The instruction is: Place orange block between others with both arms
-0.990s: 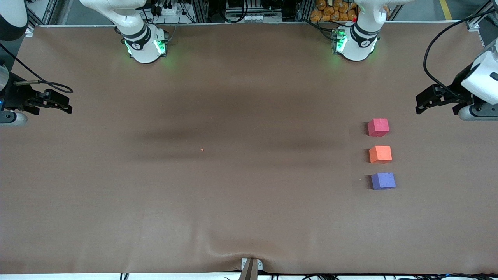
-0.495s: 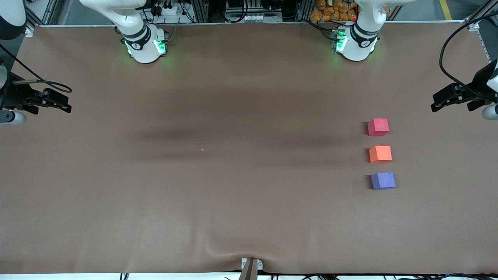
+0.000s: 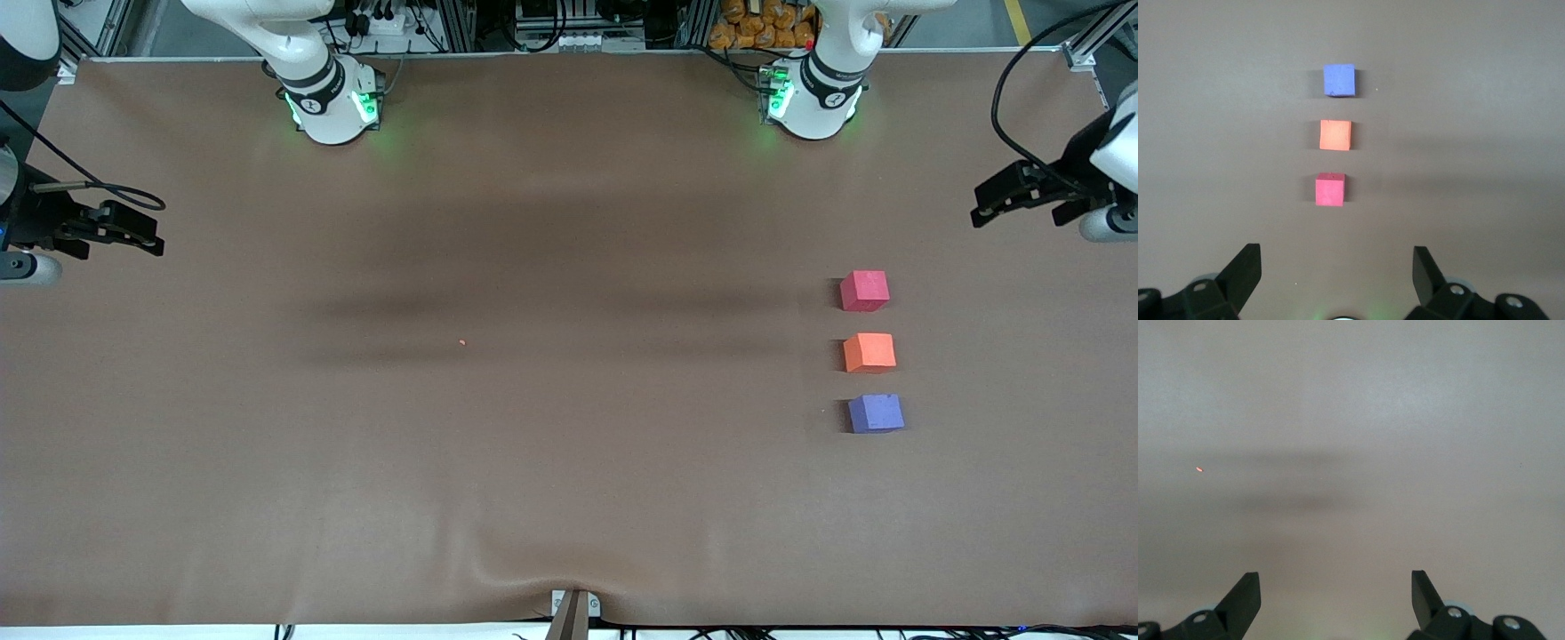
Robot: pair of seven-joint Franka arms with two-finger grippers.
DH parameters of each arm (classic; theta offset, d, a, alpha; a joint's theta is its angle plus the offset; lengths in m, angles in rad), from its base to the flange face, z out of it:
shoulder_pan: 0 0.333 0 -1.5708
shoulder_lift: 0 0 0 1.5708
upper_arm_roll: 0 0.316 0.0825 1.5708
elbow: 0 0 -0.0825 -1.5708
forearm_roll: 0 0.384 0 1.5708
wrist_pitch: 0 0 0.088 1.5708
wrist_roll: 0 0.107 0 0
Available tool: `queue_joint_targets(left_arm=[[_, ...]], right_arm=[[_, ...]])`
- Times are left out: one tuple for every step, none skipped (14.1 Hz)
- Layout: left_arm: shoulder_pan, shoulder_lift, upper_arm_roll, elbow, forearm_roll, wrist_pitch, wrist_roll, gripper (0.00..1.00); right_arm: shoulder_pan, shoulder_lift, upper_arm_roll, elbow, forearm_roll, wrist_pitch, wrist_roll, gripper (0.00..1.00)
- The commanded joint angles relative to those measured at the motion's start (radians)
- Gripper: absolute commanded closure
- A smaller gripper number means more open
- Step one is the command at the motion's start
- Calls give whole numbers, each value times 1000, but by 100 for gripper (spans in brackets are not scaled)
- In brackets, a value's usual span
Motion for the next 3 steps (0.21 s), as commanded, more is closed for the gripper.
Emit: queue_joint_targets(left_arm=[[1, -23, -30, -13, 1, -8, 10, 0], [6, -22, -44, -6, 1, -9, 8, 0], [7, -20, -49, -5, 2, -10, 10, 0]], right_arm=[[2, 0, -3, 11, 2, -17, -12, 0], [4, 0, -3, 11, 2, -17, -12, 0], [4, 0, -3, 13, 1, -15, -12, 0]])
